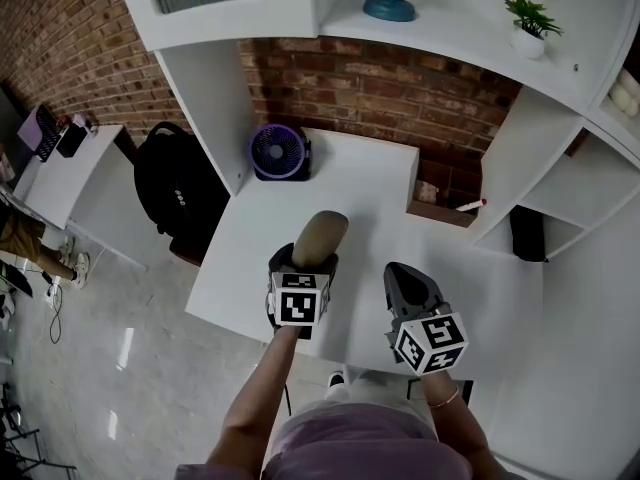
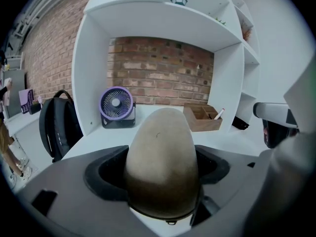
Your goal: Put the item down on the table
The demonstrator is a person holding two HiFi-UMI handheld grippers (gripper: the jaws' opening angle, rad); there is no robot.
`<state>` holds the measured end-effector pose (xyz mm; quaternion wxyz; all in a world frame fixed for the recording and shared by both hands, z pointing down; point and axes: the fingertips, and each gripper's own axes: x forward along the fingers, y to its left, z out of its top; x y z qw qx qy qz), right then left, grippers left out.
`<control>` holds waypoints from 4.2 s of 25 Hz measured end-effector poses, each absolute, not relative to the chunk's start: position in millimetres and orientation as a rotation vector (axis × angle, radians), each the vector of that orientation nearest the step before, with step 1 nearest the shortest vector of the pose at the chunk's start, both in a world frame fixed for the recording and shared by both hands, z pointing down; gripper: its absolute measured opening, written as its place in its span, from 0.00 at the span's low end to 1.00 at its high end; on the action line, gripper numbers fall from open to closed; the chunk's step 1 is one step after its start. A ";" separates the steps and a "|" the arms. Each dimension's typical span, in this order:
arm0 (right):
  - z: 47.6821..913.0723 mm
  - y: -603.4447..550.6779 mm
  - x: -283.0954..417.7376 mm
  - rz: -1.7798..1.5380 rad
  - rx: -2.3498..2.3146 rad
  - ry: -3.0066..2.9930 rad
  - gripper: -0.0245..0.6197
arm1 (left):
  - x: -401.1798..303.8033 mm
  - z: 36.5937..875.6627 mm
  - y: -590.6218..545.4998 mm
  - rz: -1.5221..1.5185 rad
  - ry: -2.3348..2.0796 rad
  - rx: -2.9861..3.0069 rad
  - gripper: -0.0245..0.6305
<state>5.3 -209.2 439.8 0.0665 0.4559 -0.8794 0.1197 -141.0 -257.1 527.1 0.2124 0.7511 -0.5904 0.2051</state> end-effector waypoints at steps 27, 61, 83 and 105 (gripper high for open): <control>464.4 -268.7 39.0 0.435 1.445 -2.573 0.04 | -87.6 580.8 -394.7 0.835 -1.543 2.144 0.63; 479.7 -270.7 62.1 0.466 1.437 -2.535 0.04 | -76.7 637.7 -416.3 0.994 -1.482 2.088 0.63; 465.3 -263.7 38.1 0.438 1.380 -2.599 0.04 | -104.0 562.0 -381.7 0.742 -1.615 2.174 0.52; 454.6 -232.6 16.5 0.389 1.347 -2.624 0.04 | -142.0 506.4 -286.0 0.428 -1.724 2.153 0.21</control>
